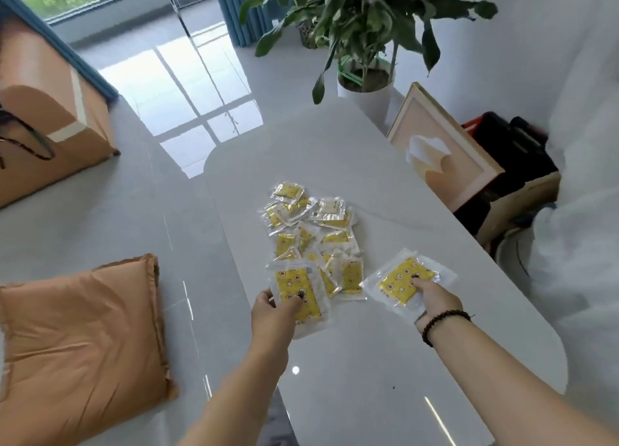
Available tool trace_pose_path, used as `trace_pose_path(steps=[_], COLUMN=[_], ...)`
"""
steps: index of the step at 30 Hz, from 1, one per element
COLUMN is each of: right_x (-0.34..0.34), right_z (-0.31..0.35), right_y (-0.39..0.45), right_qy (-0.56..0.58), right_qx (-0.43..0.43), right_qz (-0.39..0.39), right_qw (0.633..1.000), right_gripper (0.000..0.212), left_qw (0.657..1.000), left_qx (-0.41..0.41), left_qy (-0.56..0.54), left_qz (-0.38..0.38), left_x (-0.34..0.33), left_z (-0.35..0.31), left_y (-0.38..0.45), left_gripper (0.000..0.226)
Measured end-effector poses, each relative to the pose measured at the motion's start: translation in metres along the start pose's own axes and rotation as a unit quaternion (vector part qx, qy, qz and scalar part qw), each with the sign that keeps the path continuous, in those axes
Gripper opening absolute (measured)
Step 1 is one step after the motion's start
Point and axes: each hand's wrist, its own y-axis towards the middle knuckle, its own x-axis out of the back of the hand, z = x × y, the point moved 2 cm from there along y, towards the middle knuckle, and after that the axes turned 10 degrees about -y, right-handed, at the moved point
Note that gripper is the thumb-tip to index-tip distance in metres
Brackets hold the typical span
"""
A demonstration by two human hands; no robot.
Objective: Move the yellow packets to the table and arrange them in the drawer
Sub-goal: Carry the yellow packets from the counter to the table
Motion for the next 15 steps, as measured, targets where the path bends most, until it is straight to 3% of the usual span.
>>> trace_pose_path(steps=[2, 8, 15], right_x=[-0.015, -0.066, -0.107], right_z=[-0.006, -0.030, -0.086], right_y=[0.024, 0.105, 0.229], right_qy=[-0.002, -0.001, 0.004], right_qx=[-0.007, -0.005, -0.025], right_qz=[-0.038, -0.113, -0.120], right_qw=[0.999, 0.994, 0.992], right_gripper=[0.040, 0.016, 0.035], left_qw=[0.999, 0.975, 0.927], left_qx=[0.008, -0.020, -0.081], left_qy=[0.036, 0.188, 0.291], left_qz=[0.013, 0.118, 0.221], left_x=[-0.010, -0.058, -0.108], left_z=[-0.005, -0.011, 0.025], left_y=[0.034, 0.154, 0.274], left_gripper=[0.019, 0.020, 0.032])
